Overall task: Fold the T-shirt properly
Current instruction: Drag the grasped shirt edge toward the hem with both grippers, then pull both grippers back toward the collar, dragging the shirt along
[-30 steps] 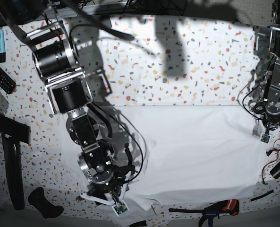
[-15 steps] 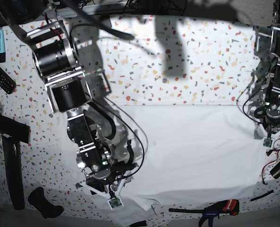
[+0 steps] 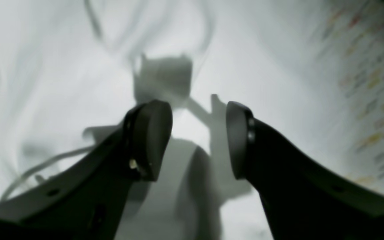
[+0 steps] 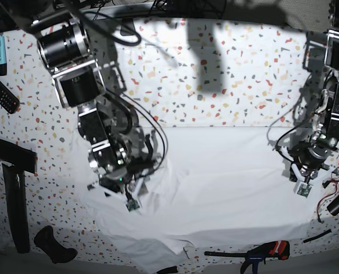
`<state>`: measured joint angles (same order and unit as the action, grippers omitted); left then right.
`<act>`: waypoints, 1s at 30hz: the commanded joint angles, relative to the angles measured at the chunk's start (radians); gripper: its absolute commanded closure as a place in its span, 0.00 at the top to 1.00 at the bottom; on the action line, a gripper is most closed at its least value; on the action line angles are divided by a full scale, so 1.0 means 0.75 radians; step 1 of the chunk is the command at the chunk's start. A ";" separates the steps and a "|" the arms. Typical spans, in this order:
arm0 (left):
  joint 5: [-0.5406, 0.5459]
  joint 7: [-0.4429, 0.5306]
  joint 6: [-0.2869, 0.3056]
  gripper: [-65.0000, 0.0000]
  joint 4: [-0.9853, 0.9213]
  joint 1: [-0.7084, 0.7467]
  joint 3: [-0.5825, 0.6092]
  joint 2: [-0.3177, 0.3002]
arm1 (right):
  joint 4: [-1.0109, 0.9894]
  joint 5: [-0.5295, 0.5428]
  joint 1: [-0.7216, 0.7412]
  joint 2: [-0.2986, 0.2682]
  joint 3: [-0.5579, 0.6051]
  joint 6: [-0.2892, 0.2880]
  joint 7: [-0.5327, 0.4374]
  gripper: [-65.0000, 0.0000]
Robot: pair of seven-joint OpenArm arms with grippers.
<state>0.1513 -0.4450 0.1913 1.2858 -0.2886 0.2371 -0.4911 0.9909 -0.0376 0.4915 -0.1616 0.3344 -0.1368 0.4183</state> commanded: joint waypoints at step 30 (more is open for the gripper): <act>0.125 0.148 0.176 0.00 -0.430 0.054 -0.011 -0.026 | 0.260 0.126 -0.506 -0.063 -0.034 -0.018 -0.092 0.46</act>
<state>0.2504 -0.2844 0.3141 0.9642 -0.2497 0.2287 -0.4992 1.1908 0.0570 0.1169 -0.1997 0.3069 -0.1349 0.2687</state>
